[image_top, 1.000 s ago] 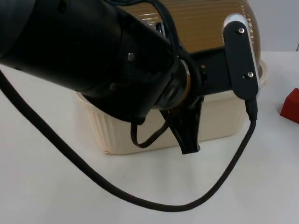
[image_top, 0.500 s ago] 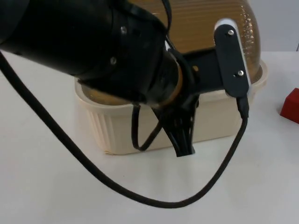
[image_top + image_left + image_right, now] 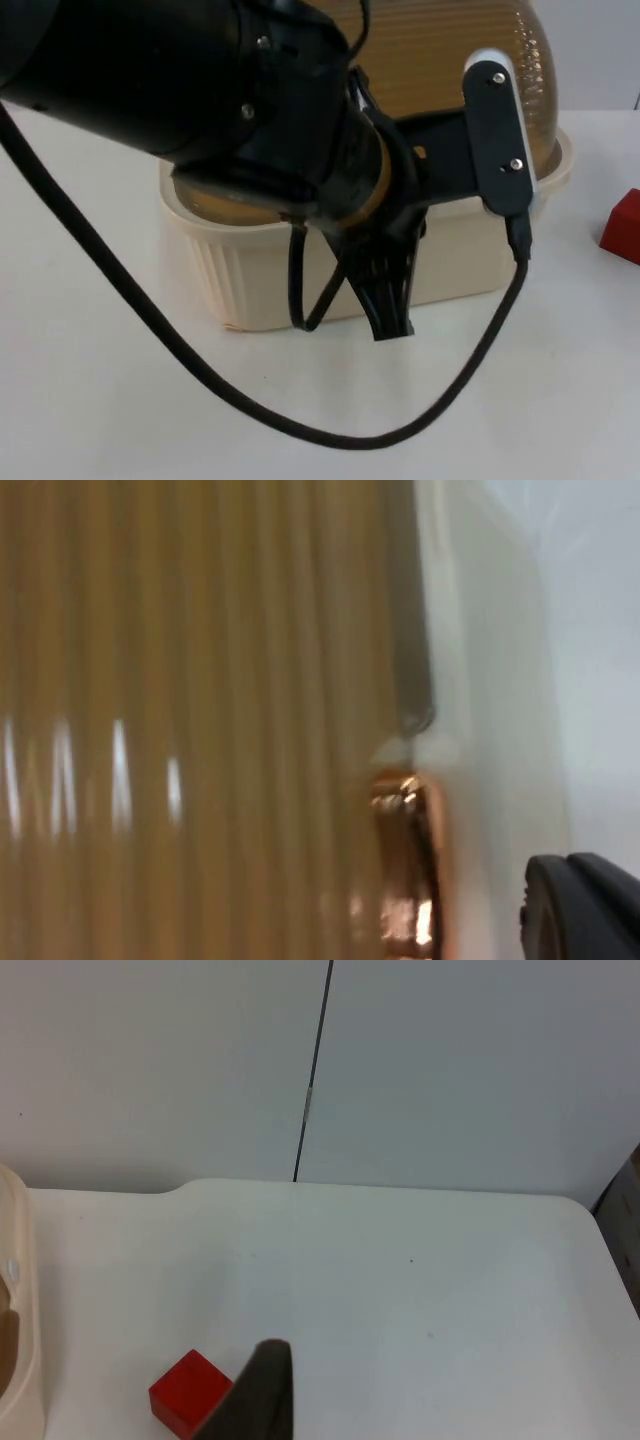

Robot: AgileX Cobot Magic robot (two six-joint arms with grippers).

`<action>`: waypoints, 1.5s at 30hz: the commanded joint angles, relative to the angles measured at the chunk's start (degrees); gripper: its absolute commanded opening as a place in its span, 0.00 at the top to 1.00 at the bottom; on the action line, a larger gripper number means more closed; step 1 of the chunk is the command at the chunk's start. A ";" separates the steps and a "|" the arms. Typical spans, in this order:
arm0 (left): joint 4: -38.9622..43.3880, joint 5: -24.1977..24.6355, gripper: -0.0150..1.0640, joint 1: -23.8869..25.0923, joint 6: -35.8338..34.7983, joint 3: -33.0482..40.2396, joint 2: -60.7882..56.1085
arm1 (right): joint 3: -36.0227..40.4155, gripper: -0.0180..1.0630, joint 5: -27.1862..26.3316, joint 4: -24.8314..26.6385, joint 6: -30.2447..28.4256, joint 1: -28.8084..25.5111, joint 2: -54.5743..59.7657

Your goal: Open the box lid with the left hand, place the block into the box with the right hand, then close the box lid with the left hand.

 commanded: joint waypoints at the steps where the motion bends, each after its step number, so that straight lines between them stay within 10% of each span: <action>1: -1.38 -0.32 0.99 1.20 -0.02 -1.03 0.15 | -0.45 0.02 -0.21 -0.11 0.37 0.04 -0.16; 27: -0.17 9.25 0.99 1.40 0.35 -6.54 1.73 | -0.45 0.02 -0.21 -0.11 0.47 0.04 -0.16; 45: -26.37 11.58 0.99 5.43 33.69 -14.77 1.73 | -0.45 0.02 -0.21 -0.36 0.47 0.04 -0.16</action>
